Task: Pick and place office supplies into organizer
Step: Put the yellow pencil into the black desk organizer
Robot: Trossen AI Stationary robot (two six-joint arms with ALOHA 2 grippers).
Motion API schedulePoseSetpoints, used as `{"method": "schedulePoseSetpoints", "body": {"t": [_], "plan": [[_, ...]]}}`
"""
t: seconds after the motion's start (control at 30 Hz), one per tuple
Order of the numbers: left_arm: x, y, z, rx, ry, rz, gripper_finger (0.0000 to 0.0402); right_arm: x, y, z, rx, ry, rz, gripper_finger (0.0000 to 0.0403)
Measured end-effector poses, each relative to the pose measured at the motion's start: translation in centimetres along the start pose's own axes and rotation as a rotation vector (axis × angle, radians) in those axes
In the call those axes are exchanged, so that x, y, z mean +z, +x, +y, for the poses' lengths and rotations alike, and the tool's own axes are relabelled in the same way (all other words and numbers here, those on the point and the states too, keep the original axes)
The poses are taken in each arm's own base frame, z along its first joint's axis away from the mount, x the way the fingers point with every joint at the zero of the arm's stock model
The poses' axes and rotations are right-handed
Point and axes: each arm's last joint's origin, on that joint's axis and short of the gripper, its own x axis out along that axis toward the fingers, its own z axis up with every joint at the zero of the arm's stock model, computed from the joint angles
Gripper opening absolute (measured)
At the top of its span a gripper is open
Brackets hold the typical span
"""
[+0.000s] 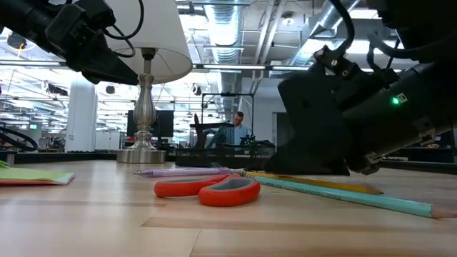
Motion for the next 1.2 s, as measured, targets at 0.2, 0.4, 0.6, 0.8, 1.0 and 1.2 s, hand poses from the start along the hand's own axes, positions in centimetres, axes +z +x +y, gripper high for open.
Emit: {"method": "schedulePoseSetpoints", "body": {"t": [0.2, 0.4, 0.6, 0.8, 1.0, 1.2], "plan": [[0.0, 0.0, 0.0, 0.005, 0.034, 0.001, 0.0132, -1.1, 1.5, -0.1, -0.041, -0.050, 0.007, 0.0070], [-0.2, 0.0, 0.1, 0.009, 0.042, 0.013, 0.0132, -1.6, 2.8, 0.2, -0.088, -0.115, -0.014, 0.0070], [-0.2, 0.0, 0.1, 0.010, 0.045, 0.018, 0.0132, -1.3, 2.6, -0.9, -0.194, -0.235, -0.023, 0.0070], [-0.2, 0.0, 0.1, 0.010, 0.045, 0.019, 0.0132, -1.0, 2.6, -1.7, -0.230, -0.240, 0.030, 0.0070], [-0.2, 0.0, 0.1, 0.010, 0.044, 0.019, 0.0133, -1.1, 2.6, -1.6, -0.223, -0.244, 0.026, 0.0070], [-0.2, 0.0, 0.1, 0.010, 0.039, 0.018, 0.0132, -1.2, 2.3, -1.3, -0.232, -0.220, -0.021, 0.0070]]}}
